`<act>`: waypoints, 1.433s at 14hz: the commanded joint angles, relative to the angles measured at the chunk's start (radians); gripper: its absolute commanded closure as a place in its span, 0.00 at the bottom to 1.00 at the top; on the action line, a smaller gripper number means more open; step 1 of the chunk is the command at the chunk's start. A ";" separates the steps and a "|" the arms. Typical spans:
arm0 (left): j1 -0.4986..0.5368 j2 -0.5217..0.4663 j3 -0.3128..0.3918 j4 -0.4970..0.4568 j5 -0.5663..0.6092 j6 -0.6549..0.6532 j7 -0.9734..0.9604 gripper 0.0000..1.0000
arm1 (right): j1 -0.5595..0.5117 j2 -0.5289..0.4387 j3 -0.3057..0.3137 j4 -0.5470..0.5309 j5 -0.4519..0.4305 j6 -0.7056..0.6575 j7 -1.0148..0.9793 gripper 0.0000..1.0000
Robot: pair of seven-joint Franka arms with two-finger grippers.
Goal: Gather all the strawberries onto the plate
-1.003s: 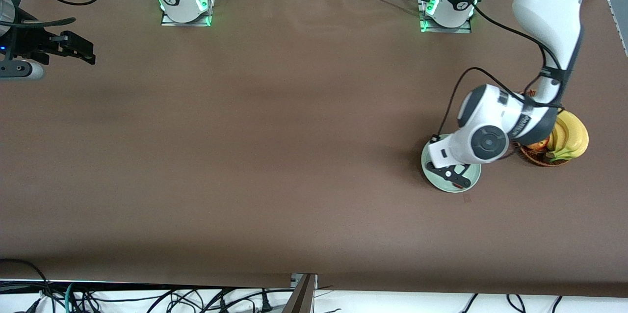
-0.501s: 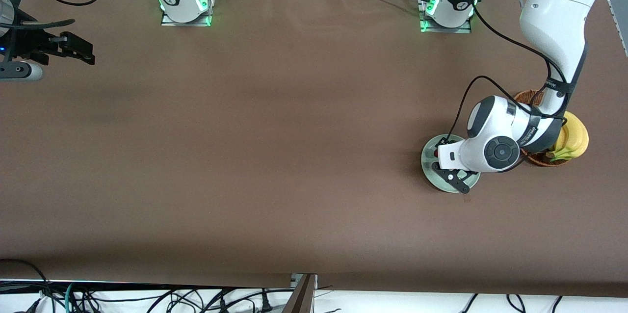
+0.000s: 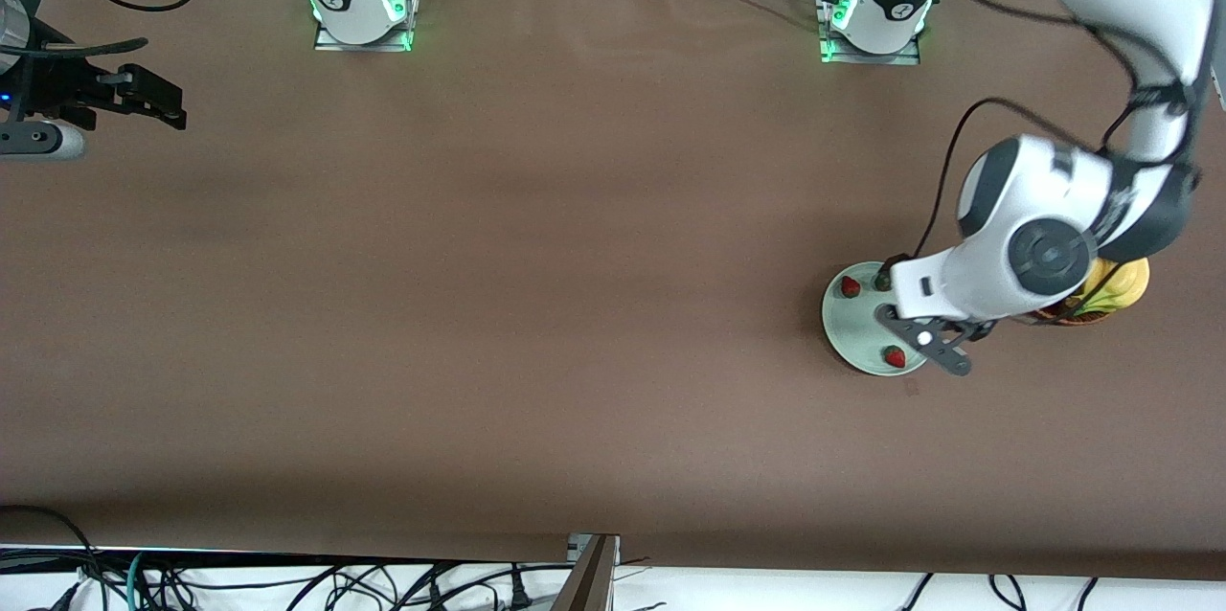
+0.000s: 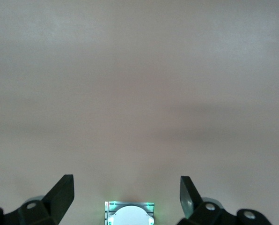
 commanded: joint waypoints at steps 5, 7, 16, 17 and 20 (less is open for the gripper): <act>0.000 -0.113 0.038 0.274 -0.052 -0.316 0.011 0.00 | -0.007 -0.006 0.008 -0.003 0.009 0.007 0.023 0.00; -0.066 -0.200 0.151 0.238 -0.135 -0.315 -0.066 0.00 | -0.008 -0.006 0.008 -0.003 0.009 0.007 0.021 0.00; -0.153 -0.438 0.365 -0.169 -0.295 -0.083 -0.213 0.00 | -0.005 0.022 0.009 0.024 0.009 0.010 0.021 0.00; -0.153 -0.438 0.358 -0.168 -0.265 -0.086 -0.213 0.00 | -0.005 0.022 0.009 0.024 0.011 0.008 0.021 0.00; -0.143 -0.437 0.325 -0.155 -0.235 -0.097 -0.214 0.00 | -0.008 0.022 0.006 0.024 0.011 0.008 0.012 0.00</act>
